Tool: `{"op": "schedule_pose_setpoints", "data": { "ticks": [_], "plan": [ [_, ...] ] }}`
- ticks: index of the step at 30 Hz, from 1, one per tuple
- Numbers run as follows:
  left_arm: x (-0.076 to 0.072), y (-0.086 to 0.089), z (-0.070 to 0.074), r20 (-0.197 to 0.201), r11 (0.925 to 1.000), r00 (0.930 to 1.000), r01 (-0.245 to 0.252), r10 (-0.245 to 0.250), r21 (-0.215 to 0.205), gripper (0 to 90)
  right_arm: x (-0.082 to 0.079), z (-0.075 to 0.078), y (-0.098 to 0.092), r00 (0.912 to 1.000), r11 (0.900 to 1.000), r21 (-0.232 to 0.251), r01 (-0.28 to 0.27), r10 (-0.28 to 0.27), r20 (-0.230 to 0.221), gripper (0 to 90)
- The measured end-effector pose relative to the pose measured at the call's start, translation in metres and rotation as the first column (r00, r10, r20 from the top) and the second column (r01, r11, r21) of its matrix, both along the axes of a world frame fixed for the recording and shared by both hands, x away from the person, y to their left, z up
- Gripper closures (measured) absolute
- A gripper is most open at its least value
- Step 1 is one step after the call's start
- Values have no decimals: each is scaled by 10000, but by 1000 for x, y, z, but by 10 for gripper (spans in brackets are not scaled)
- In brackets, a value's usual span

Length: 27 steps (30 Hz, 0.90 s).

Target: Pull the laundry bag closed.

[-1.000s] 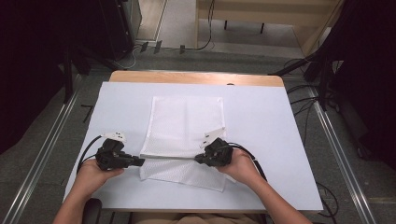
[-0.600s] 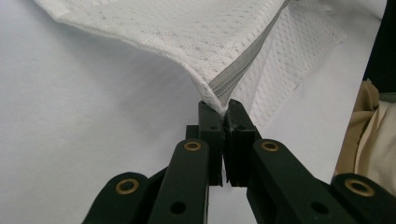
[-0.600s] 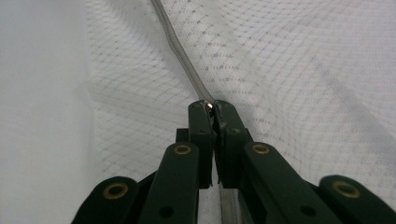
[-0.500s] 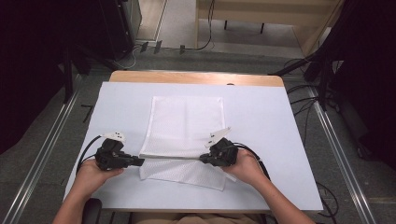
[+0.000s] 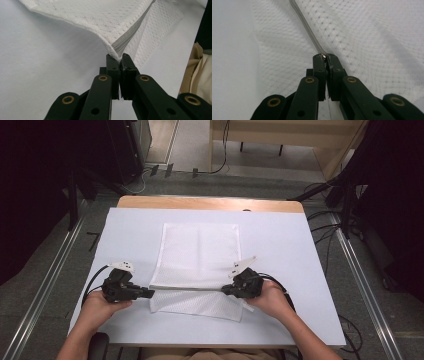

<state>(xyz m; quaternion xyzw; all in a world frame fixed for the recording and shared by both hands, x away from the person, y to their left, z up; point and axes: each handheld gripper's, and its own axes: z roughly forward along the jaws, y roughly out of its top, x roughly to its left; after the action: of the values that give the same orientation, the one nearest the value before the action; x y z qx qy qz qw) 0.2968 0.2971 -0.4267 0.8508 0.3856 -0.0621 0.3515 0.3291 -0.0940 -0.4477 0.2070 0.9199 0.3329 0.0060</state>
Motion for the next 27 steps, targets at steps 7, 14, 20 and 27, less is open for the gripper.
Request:
{"op": "schedule_pose_setpoints", "data": {
  "ticks": [7, 14, 20, 27],
  "plan": [
    [0, 0, 0, -17, 10000, 10000, 21, -21, 0, 882, 1, 0, -13, 9998, 9998, 41, 212, -211, -53, 884],
    [0, -3, 0, -9, 9999, 9999, 132, -132, 99, 881, 1, 1, -21, 9994, 9993, 192, 324, -321, -148, 884],
    [1, -2, -2, -207, 9998, 9997, 155, -153, 109, 876, -1, 0, -22, 9991, 9990, 240, 370, -364, -228, 882],
    [2, -2, -5, -314, 9998, 9994, 152, -149, 87, 816, 0, 0, -22, 9986, 9983, 391, 433, -421, -317, 878]
  ]
}}
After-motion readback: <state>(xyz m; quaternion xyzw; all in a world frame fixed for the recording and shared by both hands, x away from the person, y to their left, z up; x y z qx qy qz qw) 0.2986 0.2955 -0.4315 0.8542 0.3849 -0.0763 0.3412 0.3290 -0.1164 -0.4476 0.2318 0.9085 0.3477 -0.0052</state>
